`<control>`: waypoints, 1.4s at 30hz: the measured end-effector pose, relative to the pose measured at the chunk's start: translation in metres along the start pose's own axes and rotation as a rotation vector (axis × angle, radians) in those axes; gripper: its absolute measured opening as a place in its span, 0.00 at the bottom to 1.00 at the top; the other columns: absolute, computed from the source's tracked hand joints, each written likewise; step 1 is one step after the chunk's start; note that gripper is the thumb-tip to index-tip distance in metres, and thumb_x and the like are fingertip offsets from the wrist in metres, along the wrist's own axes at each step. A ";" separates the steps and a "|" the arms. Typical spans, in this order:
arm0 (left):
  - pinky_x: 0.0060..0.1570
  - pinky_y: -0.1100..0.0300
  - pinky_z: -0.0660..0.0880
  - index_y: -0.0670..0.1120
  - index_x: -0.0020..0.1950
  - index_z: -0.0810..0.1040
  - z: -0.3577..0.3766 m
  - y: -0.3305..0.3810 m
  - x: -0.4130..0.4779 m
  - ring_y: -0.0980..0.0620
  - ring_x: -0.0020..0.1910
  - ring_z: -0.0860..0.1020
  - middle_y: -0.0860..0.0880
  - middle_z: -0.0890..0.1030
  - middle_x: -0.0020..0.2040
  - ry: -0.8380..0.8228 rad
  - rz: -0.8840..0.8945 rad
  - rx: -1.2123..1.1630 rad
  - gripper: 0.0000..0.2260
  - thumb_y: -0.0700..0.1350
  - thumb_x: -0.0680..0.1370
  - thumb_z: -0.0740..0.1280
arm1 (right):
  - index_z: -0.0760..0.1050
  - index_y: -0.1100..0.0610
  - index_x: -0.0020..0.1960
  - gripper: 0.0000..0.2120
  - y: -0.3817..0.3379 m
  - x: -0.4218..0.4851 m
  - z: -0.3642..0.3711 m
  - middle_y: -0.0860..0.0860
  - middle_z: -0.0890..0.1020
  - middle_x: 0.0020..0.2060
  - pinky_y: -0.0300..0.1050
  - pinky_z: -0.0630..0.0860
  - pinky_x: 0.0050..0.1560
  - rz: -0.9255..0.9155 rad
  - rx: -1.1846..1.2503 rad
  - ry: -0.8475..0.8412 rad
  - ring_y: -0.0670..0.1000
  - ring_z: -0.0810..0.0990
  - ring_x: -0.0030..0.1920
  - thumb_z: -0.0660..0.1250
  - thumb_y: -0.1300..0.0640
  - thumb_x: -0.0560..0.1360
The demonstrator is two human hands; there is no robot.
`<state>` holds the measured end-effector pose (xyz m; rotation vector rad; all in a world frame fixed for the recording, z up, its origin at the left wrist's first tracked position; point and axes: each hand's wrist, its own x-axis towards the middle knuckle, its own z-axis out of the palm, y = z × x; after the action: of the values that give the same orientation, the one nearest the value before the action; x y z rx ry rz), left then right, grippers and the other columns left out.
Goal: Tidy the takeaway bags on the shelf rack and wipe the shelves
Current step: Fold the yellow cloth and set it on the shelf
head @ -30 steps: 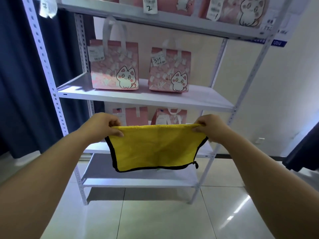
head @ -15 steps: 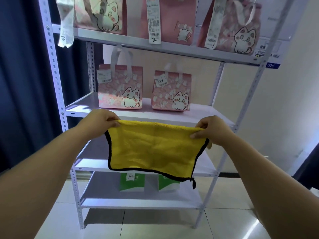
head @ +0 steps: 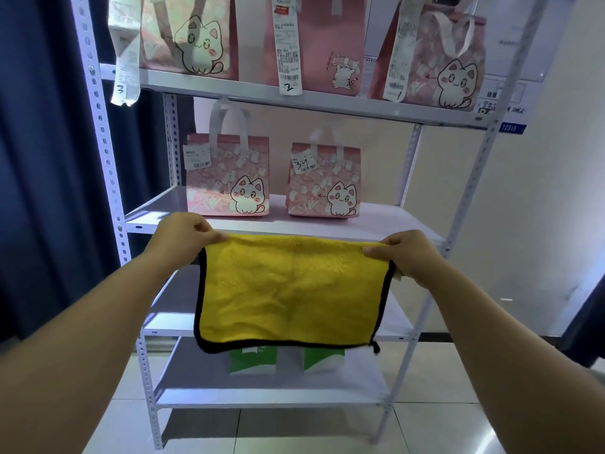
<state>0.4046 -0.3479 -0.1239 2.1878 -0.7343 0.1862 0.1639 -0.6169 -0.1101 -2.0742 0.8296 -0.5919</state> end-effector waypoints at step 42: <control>0.40 0.64 0.70 0.55 0.53 0.75 0.078 0.020 -0.055 0.56 0.48 0.74 0.57 0.74 0.48 -0.401 0.154 -0.033 0.14 0.46 0.70 0.73 | 0.77 0.57 0.59 0.15 -0.015 -0.031 0.085 0.50 0.79 0.51 0.45 0.72 0.55 -0.355 -0.102 -0.188 0.50 0.76 0.53 0.58 0.67 0.77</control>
<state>0.3402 -0.3911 -0.1829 2.1605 -1.1198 -0.1933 0.2031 -0.5445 -0.1497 -2.3493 0.3923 -0.5381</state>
